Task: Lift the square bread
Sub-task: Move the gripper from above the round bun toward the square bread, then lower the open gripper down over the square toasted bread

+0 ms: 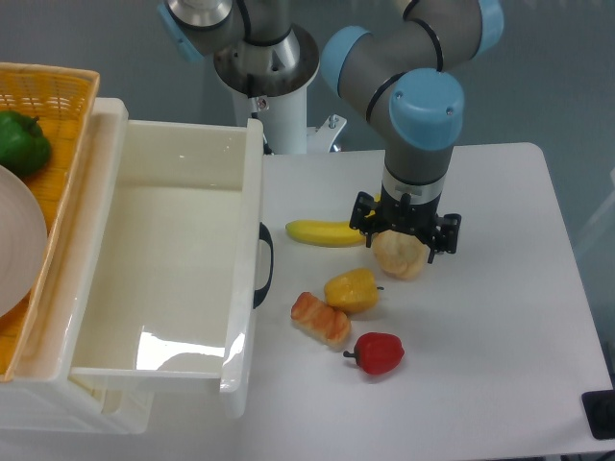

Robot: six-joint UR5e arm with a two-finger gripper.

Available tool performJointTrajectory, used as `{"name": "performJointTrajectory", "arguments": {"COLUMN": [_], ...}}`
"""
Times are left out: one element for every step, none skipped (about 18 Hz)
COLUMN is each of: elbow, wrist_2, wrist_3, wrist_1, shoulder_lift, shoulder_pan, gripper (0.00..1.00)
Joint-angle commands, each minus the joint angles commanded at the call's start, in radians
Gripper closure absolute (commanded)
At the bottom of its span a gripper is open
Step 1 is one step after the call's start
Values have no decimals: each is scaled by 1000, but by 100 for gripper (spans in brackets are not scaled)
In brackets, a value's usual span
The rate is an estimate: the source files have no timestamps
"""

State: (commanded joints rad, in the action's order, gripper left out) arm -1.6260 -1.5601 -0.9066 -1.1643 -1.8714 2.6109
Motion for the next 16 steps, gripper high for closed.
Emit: {"name": "performJointTrajectory", "arguments": {"elbow": [0,-2,-3,-5,-5,-5,-5,0,5,5,5,6,8,11,24,35], "wrist_2": [2,5,6,6,14,21,20,20,21,21,25,25,25,25,25,25], "wrist_3": [5,14,40,105,179,240,291,339,375,411,452,510,569,616,646,673], "wrist_1": [0,-2,-2,-3,-3,-3,-3,-3,-3,-3,-2,-2,-2,0,0,0], "shoulder_lift": [-6,-14,-21,-26,-31,-43,-52,-61,-66,-68,-75,-84,-97,-104,-118,-127], "shoulder_pan": [-2,-5,-5,-8,-14,-18,-21,-25,-31,-32,-34,-35,-43,-51,-55,-60], "gripper": [0,0,0,0,0,0,0,0,0,0,0,0,0,0,0,0]}}
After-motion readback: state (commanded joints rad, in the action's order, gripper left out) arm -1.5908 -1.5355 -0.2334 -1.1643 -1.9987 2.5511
